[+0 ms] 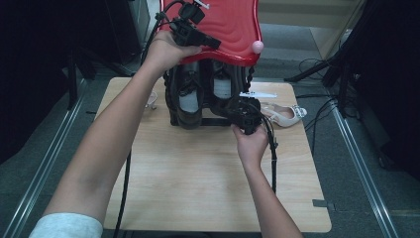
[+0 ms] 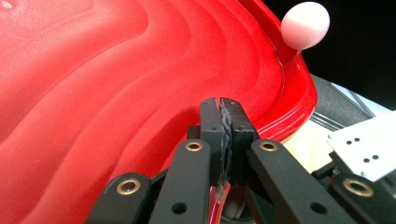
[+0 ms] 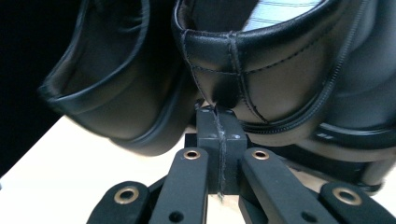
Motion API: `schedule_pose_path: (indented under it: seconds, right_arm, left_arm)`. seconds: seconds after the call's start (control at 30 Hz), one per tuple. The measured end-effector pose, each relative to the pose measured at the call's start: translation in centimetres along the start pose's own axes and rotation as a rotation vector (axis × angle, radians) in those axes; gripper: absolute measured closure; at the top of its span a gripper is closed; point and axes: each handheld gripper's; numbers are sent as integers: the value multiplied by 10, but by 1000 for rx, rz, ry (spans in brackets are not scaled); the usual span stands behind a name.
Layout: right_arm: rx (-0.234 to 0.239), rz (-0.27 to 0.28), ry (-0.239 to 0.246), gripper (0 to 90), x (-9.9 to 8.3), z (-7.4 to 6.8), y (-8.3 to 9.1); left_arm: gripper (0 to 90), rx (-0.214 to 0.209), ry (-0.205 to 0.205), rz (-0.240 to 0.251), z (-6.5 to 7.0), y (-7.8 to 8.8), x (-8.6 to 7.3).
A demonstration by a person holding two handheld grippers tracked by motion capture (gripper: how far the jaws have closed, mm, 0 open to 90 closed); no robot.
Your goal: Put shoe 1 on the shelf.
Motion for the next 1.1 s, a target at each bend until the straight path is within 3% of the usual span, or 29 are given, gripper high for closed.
schedule_pose_path:
  seconds: [0.13, 0.2, 0.4, 0.53, 0.67, 0.87, 1.1]
  right_arm:
    - [-11, 6, -7, 900, 4, 5, 0]
    - [-58, 19, 14, 900, 6, 4, 0]
    - [-108, 35, 4, 900, 15, 12, -3]
    - [-182, 34, 61, 900, 15, 9, -6]
    - [-133, 82, 44, 900, 11, 6, 2]
    - [-78, 50, 32, 900, 7, 2, 4]
    - [-14, 26, 8, 900, -16, -3, 8]
  left_arm:
    - [887, 3, 3, 3, 0, 0, 0]
    - [887, 2, 5, 3, 0, 0, 0]
    - [887, 2, 11, 6, 0, 0, 0]
    - [887, 2, 13, 8, 0, 0, -1]
    - [885, 2, 17, 9, 0, 0, -1]
    - [886, -1, 11, 6, -1, 1, -1]
    - [886, 0, 13, 6, -1, 0, -1]
Point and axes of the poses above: each handheld gripper's, and its own axes: y roughly backward along the jaws, x roughly out of its top, z roughly to its right, and after that the axes turned 10 degrees about z, right-handed
